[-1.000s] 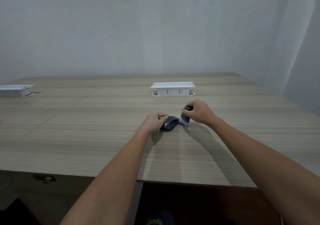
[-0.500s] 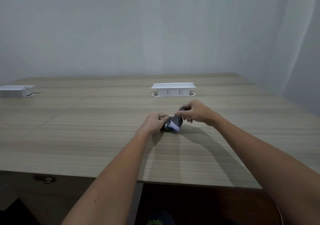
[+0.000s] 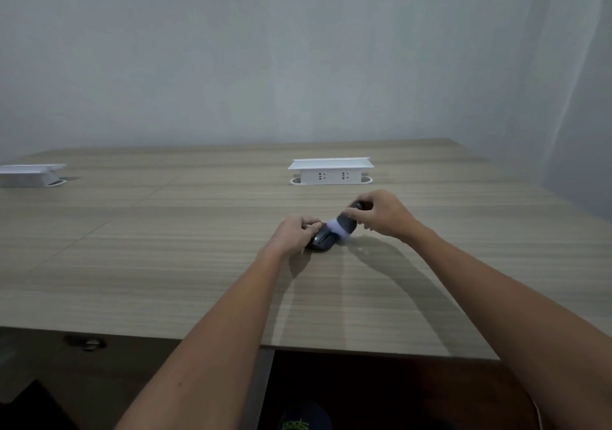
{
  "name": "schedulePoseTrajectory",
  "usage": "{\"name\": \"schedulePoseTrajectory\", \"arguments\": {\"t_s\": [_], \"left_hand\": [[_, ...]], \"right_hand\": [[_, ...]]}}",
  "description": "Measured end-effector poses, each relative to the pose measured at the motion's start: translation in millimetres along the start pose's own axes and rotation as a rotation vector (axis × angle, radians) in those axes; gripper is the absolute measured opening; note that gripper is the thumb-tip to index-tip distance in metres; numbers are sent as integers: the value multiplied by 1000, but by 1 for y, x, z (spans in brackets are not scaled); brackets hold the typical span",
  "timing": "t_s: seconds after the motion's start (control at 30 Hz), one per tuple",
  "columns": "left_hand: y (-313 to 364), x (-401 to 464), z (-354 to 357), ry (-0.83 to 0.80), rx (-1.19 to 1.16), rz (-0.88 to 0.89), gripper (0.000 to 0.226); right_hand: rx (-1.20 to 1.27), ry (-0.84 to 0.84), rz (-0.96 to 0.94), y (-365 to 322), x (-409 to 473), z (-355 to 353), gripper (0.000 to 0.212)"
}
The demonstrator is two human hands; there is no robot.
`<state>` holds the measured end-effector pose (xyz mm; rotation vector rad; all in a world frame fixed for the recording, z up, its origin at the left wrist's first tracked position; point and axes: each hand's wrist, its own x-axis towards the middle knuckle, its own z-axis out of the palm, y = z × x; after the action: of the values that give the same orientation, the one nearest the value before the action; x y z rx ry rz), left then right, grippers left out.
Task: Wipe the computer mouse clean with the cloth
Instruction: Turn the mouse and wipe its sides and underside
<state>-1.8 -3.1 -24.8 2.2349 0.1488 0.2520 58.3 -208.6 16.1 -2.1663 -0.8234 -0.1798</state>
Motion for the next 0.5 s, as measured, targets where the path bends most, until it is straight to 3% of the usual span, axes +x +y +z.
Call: {"name": "schedulePoseTrajectory", "arguments": {"t_s": [0.1,0.17,0.27,0.4,0.5], "left_hand": [[-2,0,-1,-1,-1,-3,31],[-3,2,-1,9,14,-2,32],[-4,2,0,7,9,-8,30],[-5,3,-1,13,-15,-12,29],[-4,3,0,20,-18,-10,30]], "right_hand": [[143,-206,25,1,-4,1,19],[11,-151,21,7,-2,4,18],[-149,75,-22,10,-1,3,14],[100,-134,-40,6,-10,0,16],[-126,-1,-46,14,-7,6,14]]}}
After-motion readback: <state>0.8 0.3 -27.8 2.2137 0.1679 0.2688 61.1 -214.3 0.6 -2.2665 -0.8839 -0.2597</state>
